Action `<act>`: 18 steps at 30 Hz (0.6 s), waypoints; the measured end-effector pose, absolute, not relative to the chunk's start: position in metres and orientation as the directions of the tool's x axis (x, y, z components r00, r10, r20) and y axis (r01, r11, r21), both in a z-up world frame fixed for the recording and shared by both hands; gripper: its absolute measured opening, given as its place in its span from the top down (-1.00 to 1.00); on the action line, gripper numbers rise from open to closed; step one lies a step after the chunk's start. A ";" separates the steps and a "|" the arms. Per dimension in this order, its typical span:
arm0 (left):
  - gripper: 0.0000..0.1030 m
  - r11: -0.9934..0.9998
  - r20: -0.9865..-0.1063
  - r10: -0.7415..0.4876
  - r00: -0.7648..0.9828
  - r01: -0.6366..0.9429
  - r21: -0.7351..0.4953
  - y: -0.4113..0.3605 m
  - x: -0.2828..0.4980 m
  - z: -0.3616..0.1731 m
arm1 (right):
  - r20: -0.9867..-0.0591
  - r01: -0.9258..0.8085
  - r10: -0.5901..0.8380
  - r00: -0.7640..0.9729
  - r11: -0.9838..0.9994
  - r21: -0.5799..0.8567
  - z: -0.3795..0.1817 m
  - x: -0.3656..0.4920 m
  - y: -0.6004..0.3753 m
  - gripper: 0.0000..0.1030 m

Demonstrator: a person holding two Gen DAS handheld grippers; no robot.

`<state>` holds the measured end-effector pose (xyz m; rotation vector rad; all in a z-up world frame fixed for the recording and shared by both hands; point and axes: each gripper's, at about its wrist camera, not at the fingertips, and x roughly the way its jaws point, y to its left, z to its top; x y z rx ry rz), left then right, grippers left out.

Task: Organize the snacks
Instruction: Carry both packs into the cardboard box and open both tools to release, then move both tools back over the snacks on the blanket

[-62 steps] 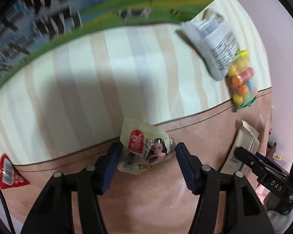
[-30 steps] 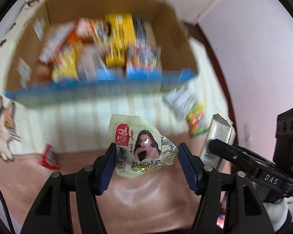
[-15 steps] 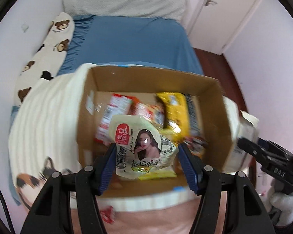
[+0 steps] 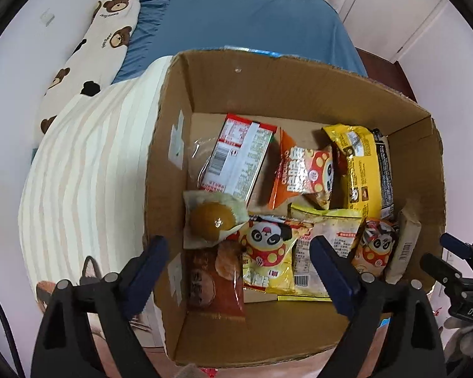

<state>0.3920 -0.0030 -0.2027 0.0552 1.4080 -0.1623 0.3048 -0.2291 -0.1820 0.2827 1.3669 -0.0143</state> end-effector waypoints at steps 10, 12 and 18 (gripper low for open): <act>-0.78 0.985 -0.964 -0.066 0.259 0.169 -0.022 -0.021 0.355 -0.182 | -0.964 0.202 0.120 0.236 0.965 0.169 -0.169 0.294 -0.221 -0.87; -0.78 0.984 -0.953 -0.064 0.297 0.175 -0.012 -0.026 0.341 -0.173 | -0.960 0.195 0.109 0.258 0.967 0.163 -0.162 0.288 -0.216 -0.87; -0.78 0.987 -0.921 -0.039 0.389 0.156 0.024 -0.030 0.302 -0.149 | -0.944 0.159 0.083 0.318 0.977 0.140 -0.135 0.263 -0.201 -0.87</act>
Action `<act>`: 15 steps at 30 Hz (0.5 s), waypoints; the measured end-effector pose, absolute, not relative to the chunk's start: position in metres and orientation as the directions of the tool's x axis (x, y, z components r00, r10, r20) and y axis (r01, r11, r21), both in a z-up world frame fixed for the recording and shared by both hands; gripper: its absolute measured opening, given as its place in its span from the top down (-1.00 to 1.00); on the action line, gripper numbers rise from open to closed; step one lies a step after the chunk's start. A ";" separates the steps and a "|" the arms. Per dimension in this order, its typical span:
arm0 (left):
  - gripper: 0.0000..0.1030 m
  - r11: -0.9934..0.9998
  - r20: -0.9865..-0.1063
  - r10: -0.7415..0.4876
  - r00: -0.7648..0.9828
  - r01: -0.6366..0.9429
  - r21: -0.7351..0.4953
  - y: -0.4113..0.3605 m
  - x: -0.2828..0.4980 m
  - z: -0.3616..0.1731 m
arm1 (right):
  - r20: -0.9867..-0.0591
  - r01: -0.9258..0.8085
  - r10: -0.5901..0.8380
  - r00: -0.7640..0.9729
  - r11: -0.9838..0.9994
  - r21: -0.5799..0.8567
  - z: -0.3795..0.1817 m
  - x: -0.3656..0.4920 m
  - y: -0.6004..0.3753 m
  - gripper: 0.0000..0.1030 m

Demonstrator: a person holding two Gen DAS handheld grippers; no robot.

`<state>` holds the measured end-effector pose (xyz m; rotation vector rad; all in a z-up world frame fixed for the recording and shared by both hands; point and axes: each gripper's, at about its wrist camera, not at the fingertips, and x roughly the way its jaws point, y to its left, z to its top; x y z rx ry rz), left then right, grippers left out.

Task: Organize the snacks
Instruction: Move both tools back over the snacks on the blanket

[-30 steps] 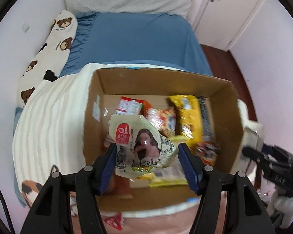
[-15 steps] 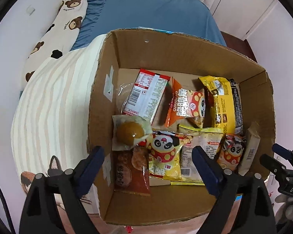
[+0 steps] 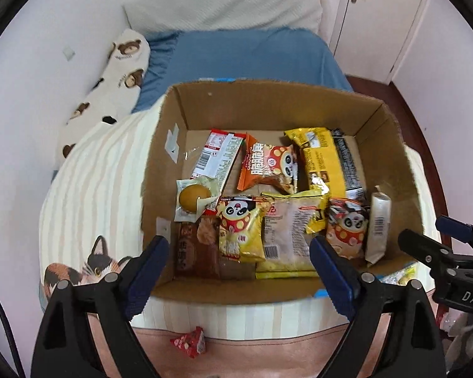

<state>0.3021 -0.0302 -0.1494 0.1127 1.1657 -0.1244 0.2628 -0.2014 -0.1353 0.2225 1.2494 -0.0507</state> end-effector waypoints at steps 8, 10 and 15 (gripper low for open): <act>-0.77 0.986 -0.873 -0.035 0.487 0.157 0.048 -0.032 0.252 -0.112 | -0.905 0.161 0.010 0.425 0.983 0.086 -0.090 0.222 -0.192 -0.87; -0.77 0.988 -0.861 -0.040 0.508 0.150 0.042 -0.032 0.243 -0.104 | -0.893 0.159 -0.004 0.451 0.984 0.076 -0.079 0.211 -0.189 -0.87; -0.77 0.988 -0.823 -0.046 0.566 0.145 0.044 -0.031 0.216 -0.079 | -0.861 0.155 -0.017 0.509 0.985 0.072 -0.050 0.181 -0.184 -0.88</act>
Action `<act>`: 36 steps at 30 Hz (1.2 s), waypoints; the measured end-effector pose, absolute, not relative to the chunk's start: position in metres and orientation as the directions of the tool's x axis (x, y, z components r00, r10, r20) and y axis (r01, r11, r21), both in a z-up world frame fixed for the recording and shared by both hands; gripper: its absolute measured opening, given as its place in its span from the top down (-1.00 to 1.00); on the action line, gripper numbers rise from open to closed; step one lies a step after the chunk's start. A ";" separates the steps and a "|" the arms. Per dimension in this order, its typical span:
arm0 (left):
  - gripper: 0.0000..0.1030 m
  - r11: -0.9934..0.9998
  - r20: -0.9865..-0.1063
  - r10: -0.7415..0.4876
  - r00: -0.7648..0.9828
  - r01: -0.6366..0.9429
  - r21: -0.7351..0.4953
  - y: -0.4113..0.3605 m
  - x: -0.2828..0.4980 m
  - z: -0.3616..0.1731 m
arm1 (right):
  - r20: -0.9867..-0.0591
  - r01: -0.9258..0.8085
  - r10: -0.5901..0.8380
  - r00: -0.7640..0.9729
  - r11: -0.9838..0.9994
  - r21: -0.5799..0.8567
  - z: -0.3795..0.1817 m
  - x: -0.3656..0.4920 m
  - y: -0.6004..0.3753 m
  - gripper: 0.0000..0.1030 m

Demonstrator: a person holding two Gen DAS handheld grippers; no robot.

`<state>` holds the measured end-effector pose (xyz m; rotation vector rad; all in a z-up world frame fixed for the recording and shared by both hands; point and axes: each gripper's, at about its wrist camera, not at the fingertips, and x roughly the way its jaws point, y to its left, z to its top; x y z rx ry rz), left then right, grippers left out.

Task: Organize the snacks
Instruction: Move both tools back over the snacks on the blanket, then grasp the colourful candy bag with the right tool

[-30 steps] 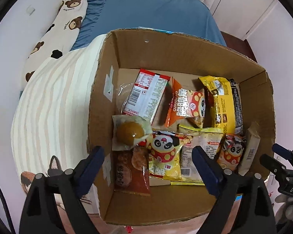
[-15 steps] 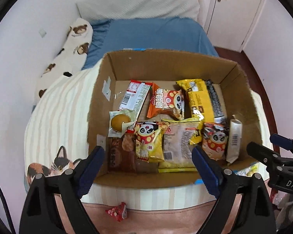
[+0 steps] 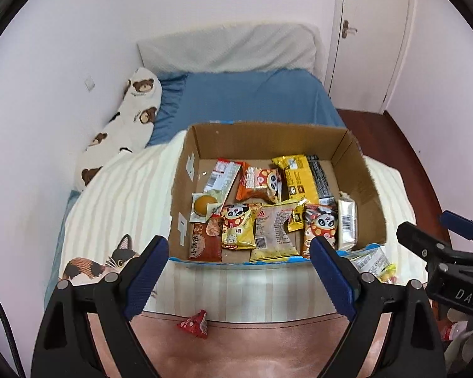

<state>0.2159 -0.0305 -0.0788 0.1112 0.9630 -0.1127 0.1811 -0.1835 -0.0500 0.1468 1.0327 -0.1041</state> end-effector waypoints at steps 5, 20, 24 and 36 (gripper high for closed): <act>-0.78 0.988 -0.799 -0.055 0.599 0.149 0.043 -0.031 0.195 -0.062 | -0.835 0.153 -0.021 0.549 0.985 0.075 -0.030 0.156 -0.180 -0.88; -0.78 0.998 -0.854 -0.035 0.519 0.067 0.000 -0.039 0.180 -0.103 | -0.860 0.272 0.063 0.506 0.935 0.229 -0.056 0.135 -0.244 -0.94; -0.78 1.000 -0.902 -0.017 0.432 0.029 -0.005 -0.045 0.184 -0.149 | -0.908 0.396 0.131 0.397 0.869 0.298 -0.114 0.141 -0.294 -0.94; -0.78 0.951 -0.933 0.121 0.339 0.228 0.207 -0.123 0.193 -0.238 | -0.983 0.421 0.140 0.117 0.890 0.177 -0.276 0.163 -0.346 -0.85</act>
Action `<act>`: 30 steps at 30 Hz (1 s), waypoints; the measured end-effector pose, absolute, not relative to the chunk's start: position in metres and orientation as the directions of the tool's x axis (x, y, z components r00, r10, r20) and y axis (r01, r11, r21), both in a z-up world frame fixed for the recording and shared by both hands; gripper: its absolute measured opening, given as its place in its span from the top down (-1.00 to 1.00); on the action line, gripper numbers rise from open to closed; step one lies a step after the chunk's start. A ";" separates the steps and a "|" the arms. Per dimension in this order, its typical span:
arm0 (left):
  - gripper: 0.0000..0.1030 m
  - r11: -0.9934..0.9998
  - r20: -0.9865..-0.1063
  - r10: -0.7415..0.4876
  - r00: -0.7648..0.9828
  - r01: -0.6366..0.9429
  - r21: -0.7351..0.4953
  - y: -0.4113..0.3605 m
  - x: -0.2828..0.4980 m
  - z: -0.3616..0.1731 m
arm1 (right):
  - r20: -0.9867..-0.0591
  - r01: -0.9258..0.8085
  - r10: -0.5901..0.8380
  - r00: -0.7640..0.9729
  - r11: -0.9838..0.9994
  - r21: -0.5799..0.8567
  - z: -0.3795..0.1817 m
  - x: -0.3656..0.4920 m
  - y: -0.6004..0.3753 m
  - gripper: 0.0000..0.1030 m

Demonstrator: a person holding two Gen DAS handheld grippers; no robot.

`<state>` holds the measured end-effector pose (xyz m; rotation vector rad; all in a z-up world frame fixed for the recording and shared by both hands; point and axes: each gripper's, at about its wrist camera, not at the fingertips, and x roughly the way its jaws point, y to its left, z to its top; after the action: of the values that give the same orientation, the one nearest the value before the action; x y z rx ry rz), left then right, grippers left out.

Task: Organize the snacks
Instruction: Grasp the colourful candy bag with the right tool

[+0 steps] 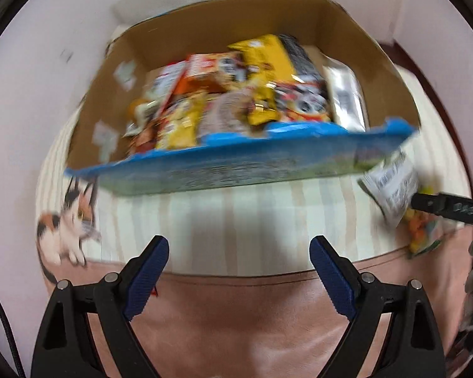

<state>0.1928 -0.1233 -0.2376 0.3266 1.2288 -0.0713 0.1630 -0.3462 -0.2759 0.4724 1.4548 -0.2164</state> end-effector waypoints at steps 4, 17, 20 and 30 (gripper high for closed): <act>-0.78 0.881 -0.914 0.156 0.373 0.367 0.300 -0.164 0.192 -0.251 | -0.991 0.321 0.106 0.081 0.939 0.127 -0.299 0.162 -0.334 -0.32; -0.77 0.567 -0.891 0.122 0.438 0.706 0.424 -0.303 0.169 -0.281 | -0.975 0.423 0.197 0.100 0.879 0.221 -0.302 0.081 -0.399 -0.16; -0.77 0.476 -0.889 0.115 0.443 0.761 0.441 -0.336 0.162 -0.289 | -0.968 0.469 0.217 0.126 0.847 0.251 -0.303 0.060 -0.415 -0.16; -0.77 0.434 -0.938 0.196 0.287 0.832 0.346 -0.386 0.196 -0.339 | -0.954 0.549 0.246 0.170 0.781 0.299 -0.304 0.036 -0.443 -0.16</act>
<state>0.1959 -0.3861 -0.3385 1.0732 1.2375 -0.5566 0.0365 -0.4433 -0.3041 0.6973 1.4153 -0.2418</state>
